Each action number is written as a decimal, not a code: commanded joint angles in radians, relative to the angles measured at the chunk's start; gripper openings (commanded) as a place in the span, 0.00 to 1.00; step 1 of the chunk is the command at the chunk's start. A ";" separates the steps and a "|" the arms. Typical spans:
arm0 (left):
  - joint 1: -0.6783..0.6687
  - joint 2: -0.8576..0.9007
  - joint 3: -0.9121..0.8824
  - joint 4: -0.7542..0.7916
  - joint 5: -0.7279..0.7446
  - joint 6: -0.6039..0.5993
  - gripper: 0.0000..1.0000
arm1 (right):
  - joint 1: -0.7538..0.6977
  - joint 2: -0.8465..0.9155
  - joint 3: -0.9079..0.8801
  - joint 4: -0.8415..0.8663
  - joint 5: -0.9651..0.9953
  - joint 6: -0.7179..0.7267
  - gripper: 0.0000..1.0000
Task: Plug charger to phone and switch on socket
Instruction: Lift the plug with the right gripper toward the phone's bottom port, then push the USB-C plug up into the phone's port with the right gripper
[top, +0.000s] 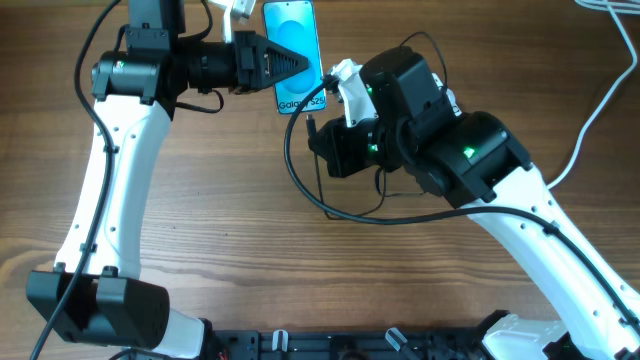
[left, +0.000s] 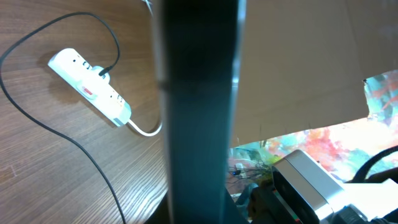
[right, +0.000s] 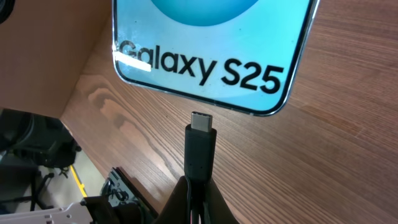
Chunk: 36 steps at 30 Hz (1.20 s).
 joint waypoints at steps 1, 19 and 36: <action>-0.002 0.001 -0.003 0.010 -0.002 0.020 0.04 | 0.002 0.019 0.010 0.012 -0.019 0.013 0.04; -0.016 0.001 -0.003 0.017 -0.052 -0.006 0.04 | 0.002 0.047 0.010 0.035 -0.020 0.014 0.04; -0.019 0.001 -0.003 0.018 -0.069 -0.003 0.04 | 0.002 0.059 0.010 0.032 -0.019 0.012 0.04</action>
